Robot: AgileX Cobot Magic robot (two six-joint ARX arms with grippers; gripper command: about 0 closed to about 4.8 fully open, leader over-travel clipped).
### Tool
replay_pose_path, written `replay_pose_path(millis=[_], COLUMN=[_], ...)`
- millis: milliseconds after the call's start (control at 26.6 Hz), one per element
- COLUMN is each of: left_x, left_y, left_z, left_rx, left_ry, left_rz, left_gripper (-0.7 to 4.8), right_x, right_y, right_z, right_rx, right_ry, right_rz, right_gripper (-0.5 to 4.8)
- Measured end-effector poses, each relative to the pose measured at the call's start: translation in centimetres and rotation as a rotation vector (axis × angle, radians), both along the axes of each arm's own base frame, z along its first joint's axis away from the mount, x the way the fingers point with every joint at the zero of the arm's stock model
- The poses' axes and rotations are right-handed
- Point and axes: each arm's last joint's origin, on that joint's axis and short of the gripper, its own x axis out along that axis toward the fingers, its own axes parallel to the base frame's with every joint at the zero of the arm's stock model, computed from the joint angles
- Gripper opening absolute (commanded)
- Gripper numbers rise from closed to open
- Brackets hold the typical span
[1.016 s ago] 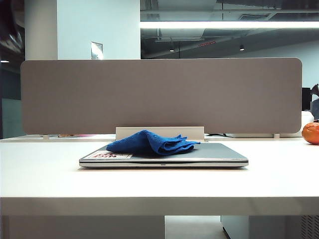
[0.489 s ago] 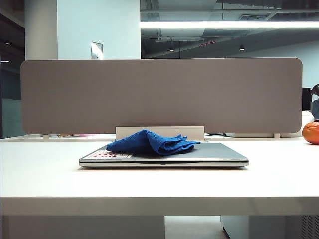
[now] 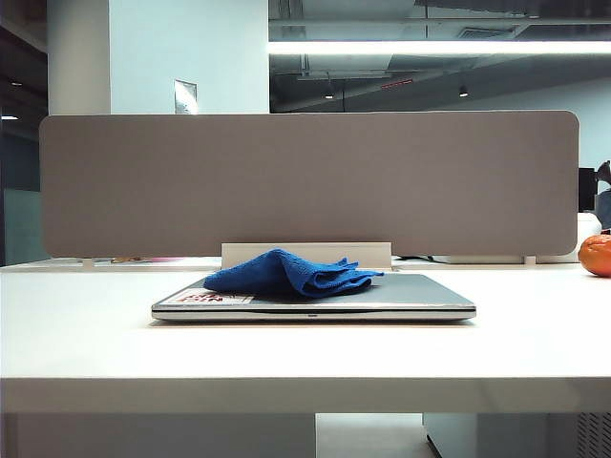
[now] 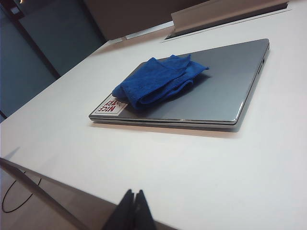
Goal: Pick up the blue rag and put it over the laptop.
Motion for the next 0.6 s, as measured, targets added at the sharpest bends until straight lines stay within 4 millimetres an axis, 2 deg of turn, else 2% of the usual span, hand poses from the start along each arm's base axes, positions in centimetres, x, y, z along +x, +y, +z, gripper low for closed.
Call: replay_pose_path(millis=[339,602], left_x=[-1.1,-1.5], left_y=[0.6,0.5], left_z=[-0.3,-1.5], left_rx=[0.01,0.027], left_ry=[-0.112,-0.134], left_rz=[0.033,0.023], left_gripper=[-0.06,-0.06], right_x=[0.0,0.0], right_y=[0.0,0.0], right_z=[0.0,0.0], right_rx=[0.0,0.0], right_ry=[0.0,0.0], right_rz=[0.0,0.0], right_gripper=[-0.05,-0.05])
